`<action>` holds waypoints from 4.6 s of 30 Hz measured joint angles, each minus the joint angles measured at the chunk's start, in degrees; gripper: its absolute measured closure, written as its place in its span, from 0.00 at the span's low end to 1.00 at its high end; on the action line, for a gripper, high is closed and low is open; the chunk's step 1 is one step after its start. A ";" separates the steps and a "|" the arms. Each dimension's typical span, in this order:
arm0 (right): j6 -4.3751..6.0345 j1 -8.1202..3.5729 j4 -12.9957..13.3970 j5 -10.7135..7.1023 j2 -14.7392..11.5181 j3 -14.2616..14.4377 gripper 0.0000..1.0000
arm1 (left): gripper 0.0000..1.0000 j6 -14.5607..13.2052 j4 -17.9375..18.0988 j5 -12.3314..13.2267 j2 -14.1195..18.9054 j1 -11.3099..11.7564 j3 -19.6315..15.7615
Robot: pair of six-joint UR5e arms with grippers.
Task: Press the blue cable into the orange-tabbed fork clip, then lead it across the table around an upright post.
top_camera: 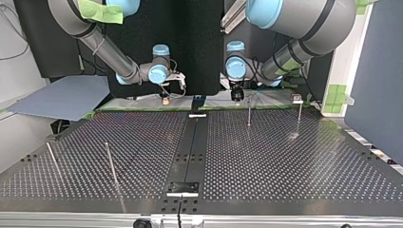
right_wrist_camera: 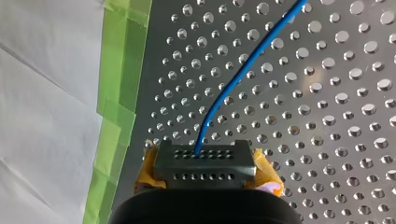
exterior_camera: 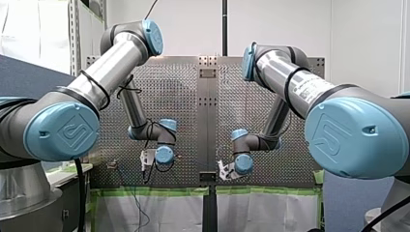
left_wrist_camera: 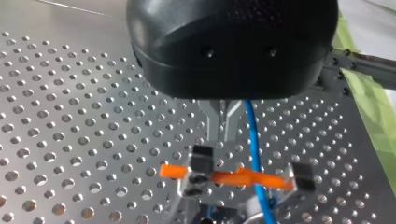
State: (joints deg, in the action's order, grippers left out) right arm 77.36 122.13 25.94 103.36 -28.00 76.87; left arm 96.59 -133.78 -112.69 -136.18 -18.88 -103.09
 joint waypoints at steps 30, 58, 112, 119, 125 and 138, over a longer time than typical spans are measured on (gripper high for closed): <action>0.00 -0.28 0.02 -0.20 0.15 0.08 1.00 | 0.50 -0.03 -4.92 -0.98 0.01 -0.73 0.16; 0.00 -0.63 0.04 -0.51 0.34 0.22 1.00 | 0.98 -1.67 -9.48 -3.06 -0.01 -2.14 4.50; 0.25 -0.53 -8.86 -3.10 -17.95 0.24 1.00 | 0.98 -0.02 -7.34 1.79 11.00 -3.96 4.49; 0.03 -0.56 -9.21 -3.19 -21.53 0.24 1.00 | 0.98 1.18 -7.40 2.80 12.81 -3.97 4.49; 0.21 -0.53 -9.12 -4.81 -24.81 0.33 1.00 | 0.98 2.09 -7.59 3.41 14.69 -3.99 4.49; 0.32 -0.28 -9.39 -7.75 -31.50 -0.25 1.00 | 0.98 3.15 -7.97 4.76 15.16 -4.02 4.50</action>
State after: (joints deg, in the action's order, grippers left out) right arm 77.69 121.85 16.55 95.62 -59.49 76.62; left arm 99.74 -141.75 -107.93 -121.02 -22.90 -98.59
